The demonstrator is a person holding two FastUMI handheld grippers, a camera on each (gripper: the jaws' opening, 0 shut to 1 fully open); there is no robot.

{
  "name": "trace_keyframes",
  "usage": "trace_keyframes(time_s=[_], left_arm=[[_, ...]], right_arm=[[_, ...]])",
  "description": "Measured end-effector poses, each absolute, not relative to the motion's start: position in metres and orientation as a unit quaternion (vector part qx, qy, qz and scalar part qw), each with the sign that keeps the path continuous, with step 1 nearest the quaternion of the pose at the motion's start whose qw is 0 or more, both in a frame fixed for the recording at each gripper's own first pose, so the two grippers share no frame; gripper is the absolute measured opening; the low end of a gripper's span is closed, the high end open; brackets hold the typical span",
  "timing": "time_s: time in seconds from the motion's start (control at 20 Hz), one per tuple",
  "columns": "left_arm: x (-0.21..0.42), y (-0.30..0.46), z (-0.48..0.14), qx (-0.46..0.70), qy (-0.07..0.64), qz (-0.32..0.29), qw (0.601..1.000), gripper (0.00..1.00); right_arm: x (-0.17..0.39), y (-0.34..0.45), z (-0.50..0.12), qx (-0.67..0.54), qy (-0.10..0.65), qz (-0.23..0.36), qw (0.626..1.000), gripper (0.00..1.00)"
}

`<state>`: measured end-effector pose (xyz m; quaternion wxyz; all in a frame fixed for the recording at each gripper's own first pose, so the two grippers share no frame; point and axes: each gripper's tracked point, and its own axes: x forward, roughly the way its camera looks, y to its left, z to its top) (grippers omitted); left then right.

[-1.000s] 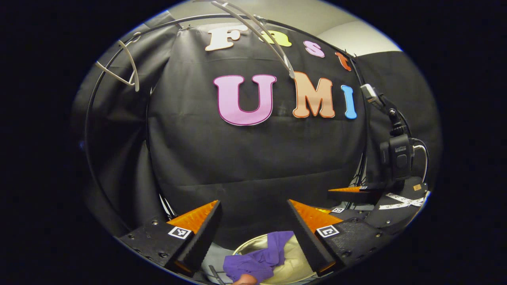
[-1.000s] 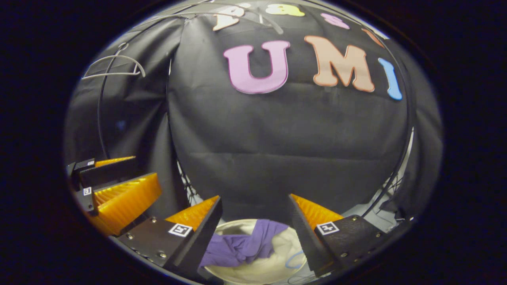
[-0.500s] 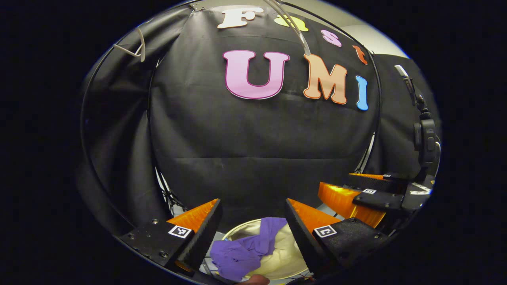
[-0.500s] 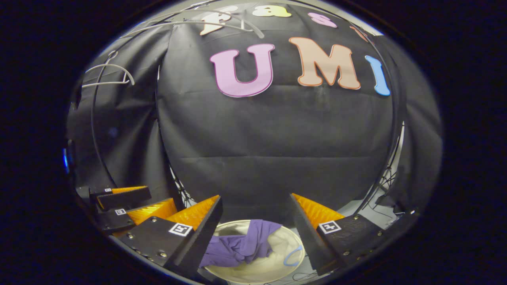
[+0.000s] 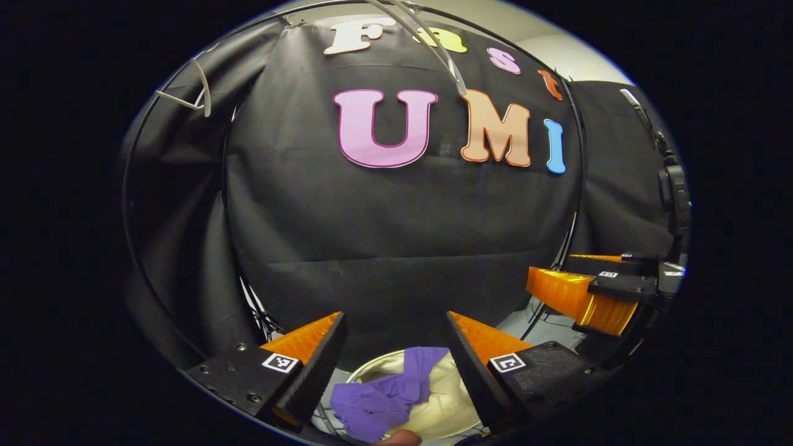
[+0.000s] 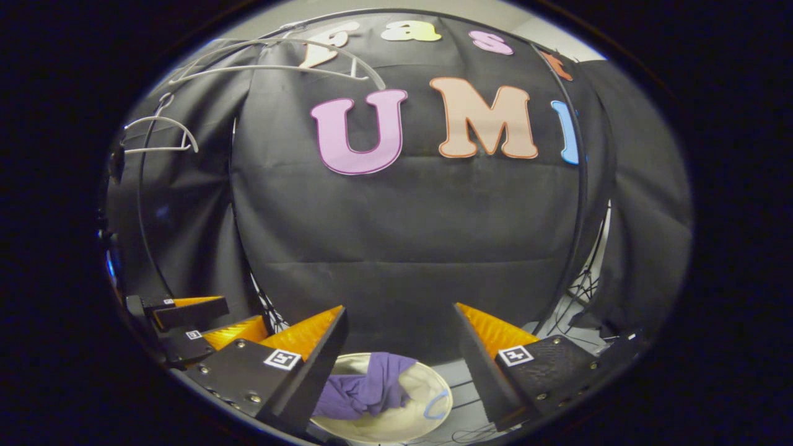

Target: Grasp the clothes on the hanger with both hands and then place them into the laundry hamper below.

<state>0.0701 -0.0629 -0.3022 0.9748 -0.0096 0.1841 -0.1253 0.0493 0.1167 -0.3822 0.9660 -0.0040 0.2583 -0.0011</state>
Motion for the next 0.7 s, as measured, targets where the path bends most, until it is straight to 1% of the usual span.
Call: trace_keyframes(time_s=[0.05, 0.1, 0.15, 0.25, 0.3, 0.35, 0.45, 0.5, 0.55, 0.6, 0.65, 0.7], left_arm=[[0.068, -0.065, -0.303, -0.01, 0.186, -0.128, 0.974, 0.96], [0.066, -0.066, -0.303, -0.012, 0.188, -0.129, 0.974, 0.94], [0.064, -0.066, -0.305, -0.014, 0.19, -0.13, 0.973, 0.94], [0.061, -0.068, -0.309, -0.015, 0.198, -0.133, 0.971, 0.94], [0.06, -0.068, -0.31, -0.013, 0.202, -0.132, 0.97, 0.96], [0.06, -0.066, -0.309, -0.009, 0.203, -0.128, 0.971, 0.96], [0.059, -0.06, -0.303, -0.001, 0.194, -0.12, 0.974, 0.97], [0.059, -0.058, -0.299, 0.0, 0.19, -0.117, 0.975, 0.96], [0.058, -0.057, -0.296, -0.001, 0.189, -0.116, 0.975, 0.96], [0.056, -0.055, -0.293, -0.008, 0.193, -0.117, 0.974, 0.94], [0.053, -0.055, -0.29, -0.02, 0.199, -0.121, 0.972, 0.96], [0.051, -0.053, -0.284, -0.029, 0.2, -0.123, 0.972, 0.96]], right_arm=[[0.047, 0.114, -0.383, -0.003, 0.26, -0.004, 0.966, 1.0], [0.047, 0.113, -0.382, -0.003, 0.26, -0.004, 0.966, 0.97], [0.046, 0.112, -0.383, -0.001, 0.26, -0.006, 0.966, 1.0], [0.044, 0.111, -0.383, 0.002, 0.26, -0.006, 0.966, 1.0], [0.042, 0.11, -0.383, 0.002, 0.261, -0.007, 0.965, 1.0], [0.041, 0.111, -0.383, 0.001, 0.261, -0.007, 0.965, 1.0], [0.041, 0.11, -0.379, -0.005, 0.258, -0.009, 0.966, 1.0], [0.042, 0.11, -0.376, -0.003, 0.256, -0.009, 0.967, 0.97], [0.041, 0.112, -0.374, 0.0, 0.254, -0.007, 0.967, 1.0], [0.041, 0.113, -0.372, 0.001, 0.252, -0.005, 0.968, 0.97], [0.042, 0.114, -0.368, 0.0, 0.25, -0.004, 0.968, 1.0], [0.042, 0.113, -0.364, -0.004, 0.248, -0.004, 0.969, 0.97]])
